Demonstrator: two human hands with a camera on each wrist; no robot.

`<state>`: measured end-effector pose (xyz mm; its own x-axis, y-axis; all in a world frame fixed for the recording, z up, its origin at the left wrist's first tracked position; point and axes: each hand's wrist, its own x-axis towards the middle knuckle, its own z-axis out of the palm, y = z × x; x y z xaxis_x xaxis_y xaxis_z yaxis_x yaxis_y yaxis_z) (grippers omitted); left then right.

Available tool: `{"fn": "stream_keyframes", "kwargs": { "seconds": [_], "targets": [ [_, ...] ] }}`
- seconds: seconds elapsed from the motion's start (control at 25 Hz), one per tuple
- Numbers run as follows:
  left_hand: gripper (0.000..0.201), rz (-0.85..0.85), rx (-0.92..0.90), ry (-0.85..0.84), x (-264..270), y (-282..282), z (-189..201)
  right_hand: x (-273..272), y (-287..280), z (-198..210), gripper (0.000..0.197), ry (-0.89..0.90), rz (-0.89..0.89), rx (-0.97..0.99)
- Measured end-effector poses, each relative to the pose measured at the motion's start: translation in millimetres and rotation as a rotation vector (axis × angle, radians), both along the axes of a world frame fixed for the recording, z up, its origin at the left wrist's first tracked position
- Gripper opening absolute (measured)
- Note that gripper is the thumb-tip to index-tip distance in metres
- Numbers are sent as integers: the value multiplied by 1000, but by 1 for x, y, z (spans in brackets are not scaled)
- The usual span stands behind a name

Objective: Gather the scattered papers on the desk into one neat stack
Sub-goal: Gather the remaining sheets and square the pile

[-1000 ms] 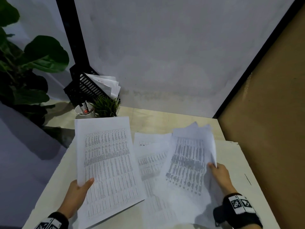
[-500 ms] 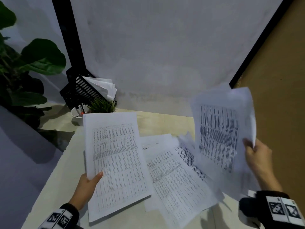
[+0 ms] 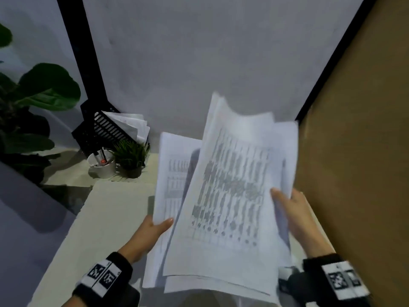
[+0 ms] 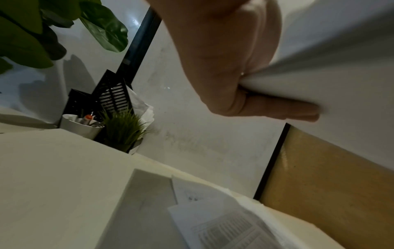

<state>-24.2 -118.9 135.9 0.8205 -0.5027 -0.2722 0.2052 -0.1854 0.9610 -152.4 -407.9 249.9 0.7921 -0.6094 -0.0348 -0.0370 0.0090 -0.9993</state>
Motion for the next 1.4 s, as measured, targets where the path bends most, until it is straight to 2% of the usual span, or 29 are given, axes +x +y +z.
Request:
{"fn": "stream_keyframes", "kwargs": {
  "seconds": [0.08, 0.16, 0.2, 0.32, 0.36, 0.48, 0.52, 0.6, 0.64, 0.72, 0.84, 0.92, 1.0, 1.04, 1.08, 1.16, 1.24, 1.28, 1.4],
  "targets": [
    [12, -67, -29, -19, -3, -5, 14, 8, 22, -21, 25, 111, 49, 135],
    [44, -108, -51, -52, -6, -6, 24, 16, 29, -38, 28, 189, 115, 235],
    [48, -96, -48, -63, -5, -4, 26, 21, 30, -44, 31, 230, 161, 274],
    [28, -38, -86, -54, -1, 1, 30, 27, 26, -54, 35, 288, 264, 353],
    [33, -11, -100, -57, 0, 1, 33, 29, 28, -54, 34, 277, 278, 333],
    [64, 87, -279, 131, 2, 1, 40, 35, 33, -50, 30, 195, 241, 208],
    [63, 67, -321, 147, 3, 0, 44, 37, 36, -49, 29, 171, 219, 190],
    [58, 50, -282, 14, 6, -2, 46, 40, 37, -50, 26, 148, 176, 86],
    [50, 55, -256, -65, 9, -2, 46, 42, 37, -49, 26, 130, 164, 14],
    [16, 105, -210, -177, 11, -4, 46, 45, 37, -49, 26, 79, 182, -69],
    [13, 139, -216, -211, 12, -8, 44, 49, 37, -44, 34, 29, 257, -99],
    [31, 198, -239, -154, 14, -7, 43, 51, 28, -41, 49, -1, 310, -32],
    [23, 238, -261, -88, 18, -4, 42, 53, 12, -43, 65, -59, 293, 138],
    [22, 243, -270, -69, 20, -2, 40, 54, 6, -44, 64, -71, 287, 208],
    [29, 250, -280, -49, 22, 1, 36, 54, 5, -45, 63, -59, 304, 221],
    [56, 248, -316, 0, 24, 4, 28, 54, 15, -49, 64, -3, 351, 104],
    [76, 219, -340, -2, 23, 1, 25, 58, 27, -55, 62, 9, 294, 10],
    [81, 192, -342, -28, 23, -1, 26, 61, 33, -58, 64, -11, 250, -6],
    [88, 179, -295, -133, 23, -8, 34, 68, 49, -62, 89, -26, 193, -126]
  ]
}}
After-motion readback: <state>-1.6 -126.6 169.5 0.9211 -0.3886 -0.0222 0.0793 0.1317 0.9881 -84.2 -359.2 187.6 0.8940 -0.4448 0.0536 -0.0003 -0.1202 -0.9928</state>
